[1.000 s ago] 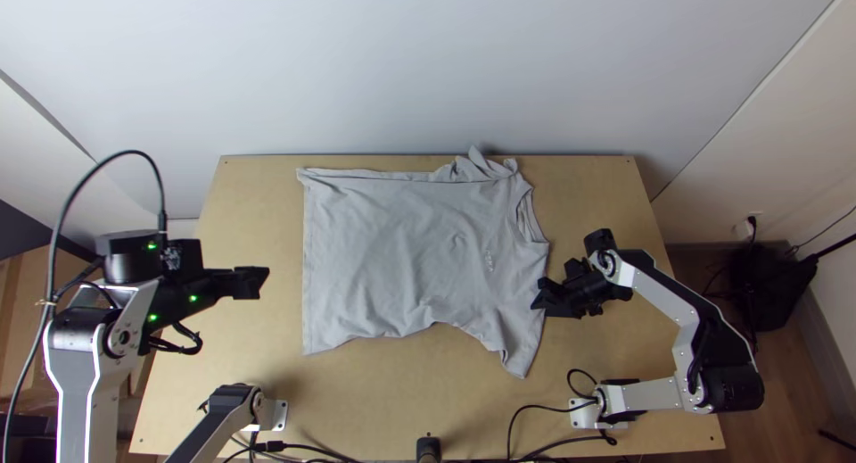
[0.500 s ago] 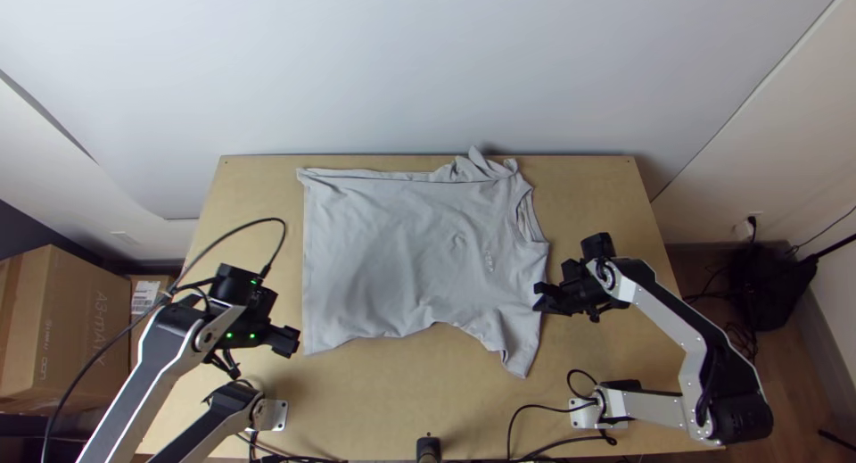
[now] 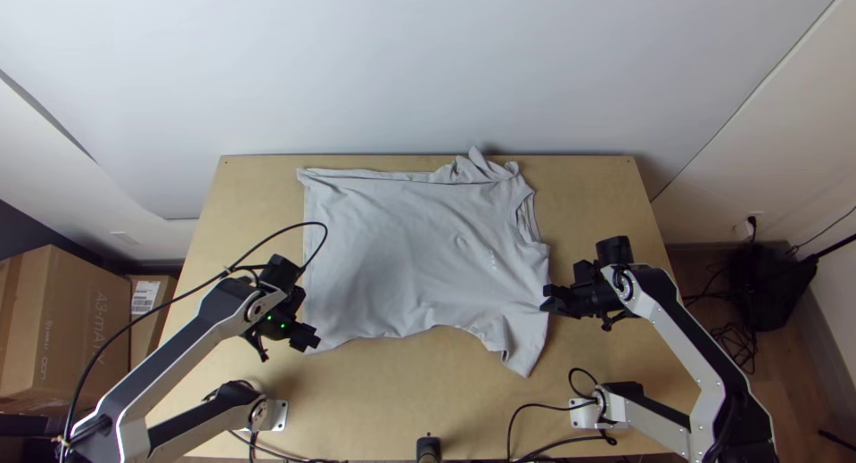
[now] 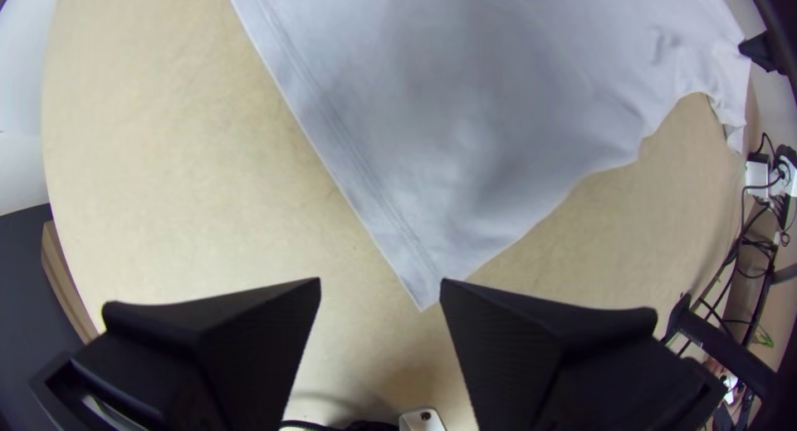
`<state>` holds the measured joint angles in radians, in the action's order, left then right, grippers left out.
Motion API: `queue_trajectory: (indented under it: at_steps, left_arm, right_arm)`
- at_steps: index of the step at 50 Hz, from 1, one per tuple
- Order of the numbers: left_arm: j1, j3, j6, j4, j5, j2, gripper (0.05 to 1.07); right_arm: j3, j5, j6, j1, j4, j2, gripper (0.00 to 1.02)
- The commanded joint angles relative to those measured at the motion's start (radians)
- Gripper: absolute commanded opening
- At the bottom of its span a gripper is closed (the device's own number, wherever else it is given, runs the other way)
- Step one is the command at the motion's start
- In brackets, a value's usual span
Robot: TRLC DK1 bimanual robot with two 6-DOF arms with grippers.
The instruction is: Fold the t-shirt
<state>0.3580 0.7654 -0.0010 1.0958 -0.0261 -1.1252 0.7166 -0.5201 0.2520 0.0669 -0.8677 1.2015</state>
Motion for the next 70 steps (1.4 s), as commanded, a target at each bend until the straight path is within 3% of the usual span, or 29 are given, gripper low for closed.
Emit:
queue_trajectory:
  at_steps: [1,13,19,29,30,35,37,46,59,70]
  left_arm:
    - [0.027,-0.02,-0.044,-0.004,0.014,-0.065,0.67]
    - [0.102,-0.015,-0.108,-0.005,0.022,-0.171,0.67]
    - [0.121,-0.017,-0.128,-0.007,0.023,-0.222,0.76]
    - [0.144,-0.029,-0.146,-0.042,0.032,-0.262,0.75]
    - [0.15,-0.031,-0.148,-0.045,0.032,-0.266,0.72]
    - [0.177,-0.051,-0.154,-0.106,0.031,-0.258,0.18]
    - [0.187,-0.054,-0.154,-0.116,0.031,-0.254,0.08]
    - [0.182,-0.041,-0.143,-0.108,0.026,-0.2,0.08]
    - [-0.042,0.141,-0.119,-0.071,0.025,-0.059,0.08]
    - [-0.169,0.278,-0.125,-0.155,0.025,0.016,0.08]
  right_arm:
    - [-0.006,0.005,0.016,-0.007,-0.031,-0.025,0.02]
    - [0.011,0.005,0.033,-0.007,-0.042,-0.045,0.02]
    - [0.015,0.005,0.036,-0.007,-0.044,-0.049,0.02]
    - [0.023,0.005,0.043,-0.006,-0.045,-0.059,0.02]
    - [0.024,0.003,0.043,-0.004,-0.045,-0.062,0.02]
    - [0.032,0.005,0.043,-0.004,-0.056,-0.072,0.02]
    - [0.037,0.005,0.043,-0.006,-0.062,-0.076,0.02]
    - [0.073,0.006,0.012,-0.061,-0.113,-0.092,0.02]
    - [0.13,0.006,-0.114,-0.145,-0.134,-0.175,0.02]
    - [0.238,0.006,-0.111,-0.133,-0.076,-0.226,0.02]
